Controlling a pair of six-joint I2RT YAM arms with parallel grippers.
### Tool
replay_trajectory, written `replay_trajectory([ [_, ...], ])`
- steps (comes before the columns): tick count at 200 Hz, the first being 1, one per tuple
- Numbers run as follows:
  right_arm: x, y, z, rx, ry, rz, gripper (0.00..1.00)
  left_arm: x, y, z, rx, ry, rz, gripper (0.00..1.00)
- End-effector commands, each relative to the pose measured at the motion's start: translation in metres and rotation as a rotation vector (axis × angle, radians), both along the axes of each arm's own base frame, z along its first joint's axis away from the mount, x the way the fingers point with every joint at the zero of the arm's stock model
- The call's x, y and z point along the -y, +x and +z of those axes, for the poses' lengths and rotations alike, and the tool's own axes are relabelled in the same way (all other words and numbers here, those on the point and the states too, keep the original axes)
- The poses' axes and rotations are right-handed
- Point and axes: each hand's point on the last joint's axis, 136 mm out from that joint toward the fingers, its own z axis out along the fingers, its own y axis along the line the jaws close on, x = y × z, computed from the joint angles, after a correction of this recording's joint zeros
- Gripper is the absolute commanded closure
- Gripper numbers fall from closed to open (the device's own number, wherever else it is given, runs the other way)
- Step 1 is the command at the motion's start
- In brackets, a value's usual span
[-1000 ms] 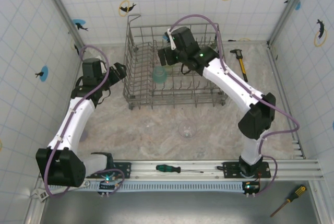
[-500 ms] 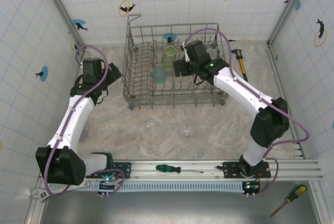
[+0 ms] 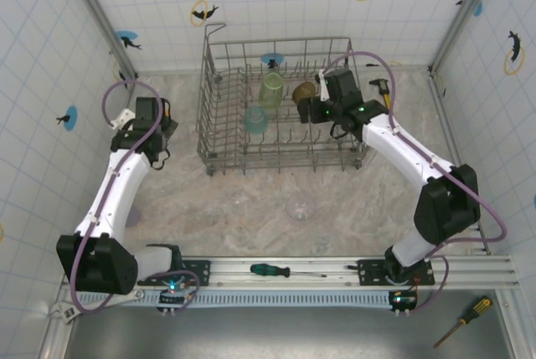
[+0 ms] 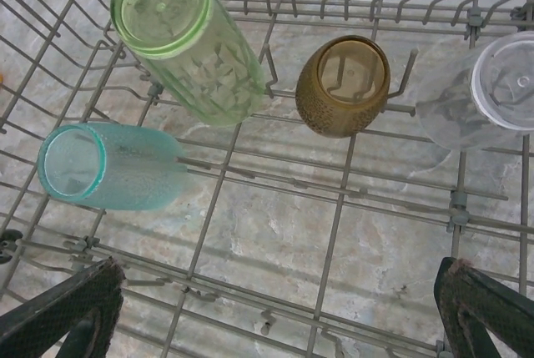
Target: Load the cups into the dish rack
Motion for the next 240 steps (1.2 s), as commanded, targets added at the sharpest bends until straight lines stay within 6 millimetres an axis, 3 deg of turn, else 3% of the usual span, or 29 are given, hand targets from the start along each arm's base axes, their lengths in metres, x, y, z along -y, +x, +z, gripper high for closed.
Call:
replay_trajectory([
  [1, -0.001, -0.001, 0.026, 0.059, 0.078, 0.023, 0.01, -0.027, -0.039, 0.001, 0.005, 0.036, 0.218, 0.03],
  [47, -0.002, 0.001, 0.019, 0.044, 0.09, 0.03, 0.01, -0.041, -0.061, 0.008, -0.033, 0.096, 0.287, 0.03],
  [127, -0.007, 0.004, 0.012, 0.029, 0.117, 0.03, 0.01, -0.049, -0.089, -0.012, -0.255, 0.107, 0.329, 0.03],
  [171, -0.007, 0.004, 0.016, 0.03, 0.123, 0.032, 0.01, -0.053, -0.098, -0.017, -0.296, 0.125, 0.321, 0.03],
  [240, -0.02, 0.008, 0.023, 0.024, 0.152, 0.055, 0.01, -0.075, -0.124, -0.037, -0.333, 0.092, 0.364, 0.03],
])
